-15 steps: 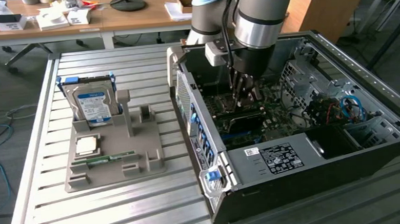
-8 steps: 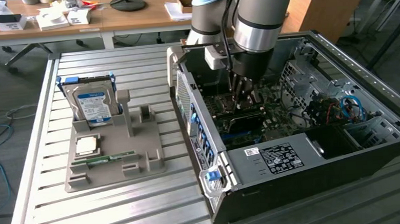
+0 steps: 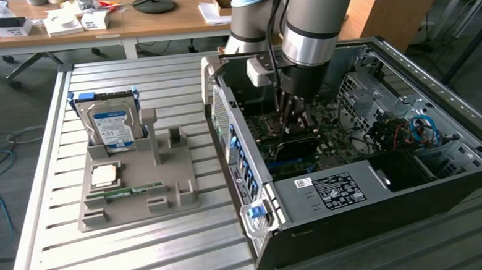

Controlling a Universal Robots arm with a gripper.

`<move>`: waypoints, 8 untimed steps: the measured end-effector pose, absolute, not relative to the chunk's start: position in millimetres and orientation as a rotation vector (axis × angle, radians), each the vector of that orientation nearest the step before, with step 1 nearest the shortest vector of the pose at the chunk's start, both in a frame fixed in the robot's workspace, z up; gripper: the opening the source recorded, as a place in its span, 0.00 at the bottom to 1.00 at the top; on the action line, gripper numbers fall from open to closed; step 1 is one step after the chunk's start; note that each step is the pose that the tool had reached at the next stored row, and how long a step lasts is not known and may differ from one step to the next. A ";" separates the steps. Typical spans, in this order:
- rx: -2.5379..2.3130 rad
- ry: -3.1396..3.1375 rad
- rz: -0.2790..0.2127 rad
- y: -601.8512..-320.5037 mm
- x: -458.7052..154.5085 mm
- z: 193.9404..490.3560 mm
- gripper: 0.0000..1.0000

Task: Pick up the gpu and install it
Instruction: 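Press down on the gpu until it lock into place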

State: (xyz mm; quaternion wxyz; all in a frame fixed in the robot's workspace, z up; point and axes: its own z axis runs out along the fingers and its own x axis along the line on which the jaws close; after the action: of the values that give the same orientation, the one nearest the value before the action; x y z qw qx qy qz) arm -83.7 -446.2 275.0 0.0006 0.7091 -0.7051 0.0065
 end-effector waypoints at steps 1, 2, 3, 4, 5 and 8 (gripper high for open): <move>2.227 -2.214 0.020 -446.2 -83.7 273.9 0.10; 2.227 -2.214 0.020 -446.3 -83.7 273.5 0.10; 2.226 -2.214 0.021 -446.3 -83.7 273.4 0.10; 2.227 -2.214 0.021 -446.3 -83.7 273.4 0.10; 2.226 -2.214 0.021 -446.3 -83.8 273.3 0.10; 2.227 -2.214 0.020 -446.2 -83.7 271.6 0.10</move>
State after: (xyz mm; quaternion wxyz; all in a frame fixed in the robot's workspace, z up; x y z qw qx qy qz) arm -83.7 -446.2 271.6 0.0005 0.7091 -0.7051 0.0065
